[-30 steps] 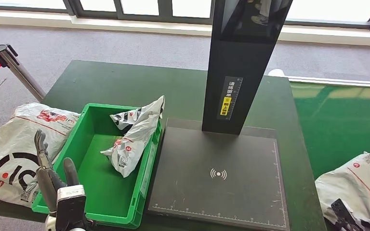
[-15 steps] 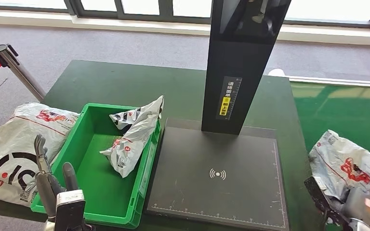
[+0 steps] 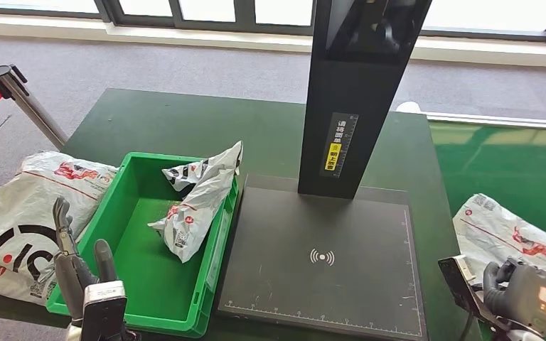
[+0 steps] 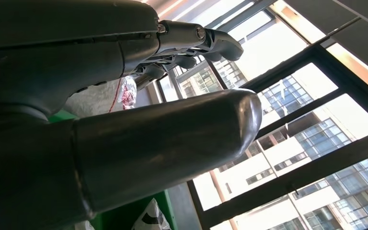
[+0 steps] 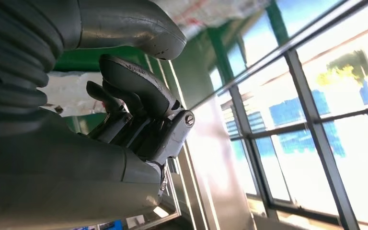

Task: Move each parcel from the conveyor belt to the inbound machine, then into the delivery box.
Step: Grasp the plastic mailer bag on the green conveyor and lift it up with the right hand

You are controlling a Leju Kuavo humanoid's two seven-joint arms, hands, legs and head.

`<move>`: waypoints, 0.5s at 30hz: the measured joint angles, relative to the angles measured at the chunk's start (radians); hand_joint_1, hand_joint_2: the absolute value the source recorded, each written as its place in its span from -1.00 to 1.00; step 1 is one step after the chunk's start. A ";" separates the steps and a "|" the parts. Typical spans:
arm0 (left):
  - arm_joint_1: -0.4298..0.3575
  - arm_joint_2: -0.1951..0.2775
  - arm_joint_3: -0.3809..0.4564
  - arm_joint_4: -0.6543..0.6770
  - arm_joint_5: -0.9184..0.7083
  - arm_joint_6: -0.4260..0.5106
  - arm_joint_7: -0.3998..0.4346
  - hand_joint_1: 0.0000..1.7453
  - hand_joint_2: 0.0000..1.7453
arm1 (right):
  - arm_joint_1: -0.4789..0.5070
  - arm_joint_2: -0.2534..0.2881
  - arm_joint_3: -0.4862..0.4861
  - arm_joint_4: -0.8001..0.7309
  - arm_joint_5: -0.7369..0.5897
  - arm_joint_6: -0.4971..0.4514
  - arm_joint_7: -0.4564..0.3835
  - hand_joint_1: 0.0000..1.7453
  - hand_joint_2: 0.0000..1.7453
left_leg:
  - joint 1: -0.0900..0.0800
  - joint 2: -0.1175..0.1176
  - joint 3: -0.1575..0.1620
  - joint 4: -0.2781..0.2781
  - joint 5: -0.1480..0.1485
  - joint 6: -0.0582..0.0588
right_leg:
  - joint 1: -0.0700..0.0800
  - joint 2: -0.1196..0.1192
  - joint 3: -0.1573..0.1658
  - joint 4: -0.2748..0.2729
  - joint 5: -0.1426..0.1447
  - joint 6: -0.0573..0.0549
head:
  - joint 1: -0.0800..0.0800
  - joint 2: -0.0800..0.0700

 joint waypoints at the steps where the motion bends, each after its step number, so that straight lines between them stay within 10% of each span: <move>1: 0.000 0.000 0.000 0.000 0.000 0.000 -0.001 -1.00 -1.00 | 0.001 0.005 0.000 -0.013 -0.008 -0.013 -0.011 1.00 1.00 | 0.000 0.000 0.000 0.000 0.000 0.000 | 0.000 0.000 0.000 0.000 0.000 0.000 | 0.000 0.000; 8: 0.000 0.000 0.000 0.000 0.000 0.000 -0.004 -1.00 -1.00 | 0.005 0.023 0.005 -0.064 -0.051 -0.067 -0.067 1.00 1.00 | 0.000 0.000 0.000 0.000 0.000 0.000 | 0.000 0.000 0.000 0.000 0.000 0.000 | 0.000 0.000; 12: -0.007 -0.006 0.000 0.000 -0.002 -0.010 -0.003 -1.00 -1.00 | -0.005 0.034 0.033 -0.104 -0.008 -0.109 -0.047 -0.91 1.00 | 0.001 0.001 0.000 0.000 0.000 0.000 | 0.000 0.001 0.000 0.000 0.000 0.000 | 0.000 0.000; 15: -0.014 -0.010 0.000 0.001 -0.010 -0.032 0.006 -1.00 -1.00 | -0.041 0.028 0.036 -0.080 0.036 -0.051 0.065 -1.00 1.00 | 0.000 0.001 0.000 0.000 0.000 0.000 | 0.000 0.001 0.000 0.000 0.000 0.000 | 0.000 0.000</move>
